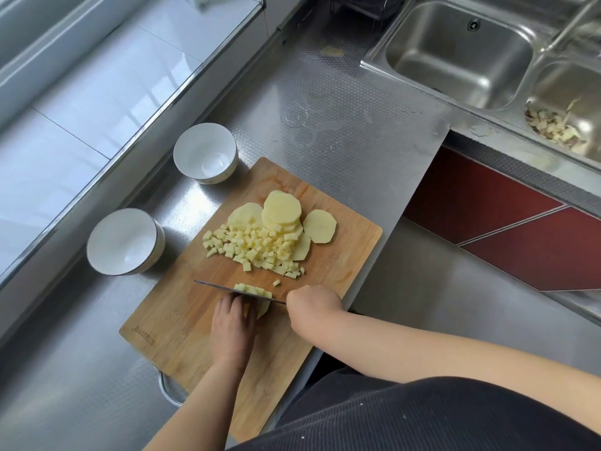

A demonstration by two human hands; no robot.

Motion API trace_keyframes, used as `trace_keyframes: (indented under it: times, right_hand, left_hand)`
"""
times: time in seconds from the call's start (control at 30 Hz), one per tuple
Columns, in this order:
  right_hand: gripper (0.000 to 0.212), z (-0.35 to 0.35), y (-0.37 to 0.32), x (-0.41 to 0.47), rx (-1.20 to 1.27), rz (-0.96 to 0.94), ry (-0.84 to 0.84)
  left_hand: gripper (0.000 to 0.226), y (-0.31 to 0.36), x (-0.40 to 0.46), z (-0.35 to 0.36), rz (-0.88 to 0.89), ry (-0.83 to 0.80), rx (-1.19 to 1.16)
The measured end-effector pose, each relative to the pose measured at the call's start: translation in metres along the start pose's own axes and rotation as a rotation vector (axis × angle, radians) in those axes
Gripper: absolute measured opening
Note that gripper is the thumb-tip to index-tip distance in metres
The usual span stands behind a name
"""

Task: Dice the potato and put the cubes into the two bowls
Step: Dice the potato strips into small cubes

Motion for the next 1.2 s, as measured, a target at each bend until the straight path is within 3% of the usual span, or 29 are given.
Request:
trace_keyframes:
  times: [0.17,0.37,0.6,0.83,1.2]
  right_hand:
    - [0.019,0.014,0.014,0.011,0.119,0.040,-0.014]
    - [0.034,0.006,0.033,0.016,0.288,0.057,0.006]
    - [0.033,-0.003,0.021,0.000,0.236,-0.054,0.104]
    - [0.024,0.000,0.003,-0.007,0.152,-0.087,0.062]
    - [0.020,0.009,0.002,0.000,0.072,0.003,-0.044]
  left_hand:
    - [0.016,0.000,0.000,-0.002,0.031,0.027,-0.028]
    - [0.012,0.003,-0.001,-0.006,0.044,0.022,-0.044]
    - [0.015,-0.003,-0.007,-0.007,-0.028,0.019,-0.078]
    - [0.023,-0.006,-0.007,-0.002,-0.121,-0.025,-0.088]
    - [0.023,-0.007,-0.007,-0.001,-0.034,0.042,-0.071]
Point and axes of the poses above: each hand's wrist, its own x-axis towards the middle knuckle, its own z-axis out of the palm, y = z × x, the point moved 4 cm from there along x, towards the middle knuckle, and after that the axes turned 5 degrees about x, right-handed, at the moved point
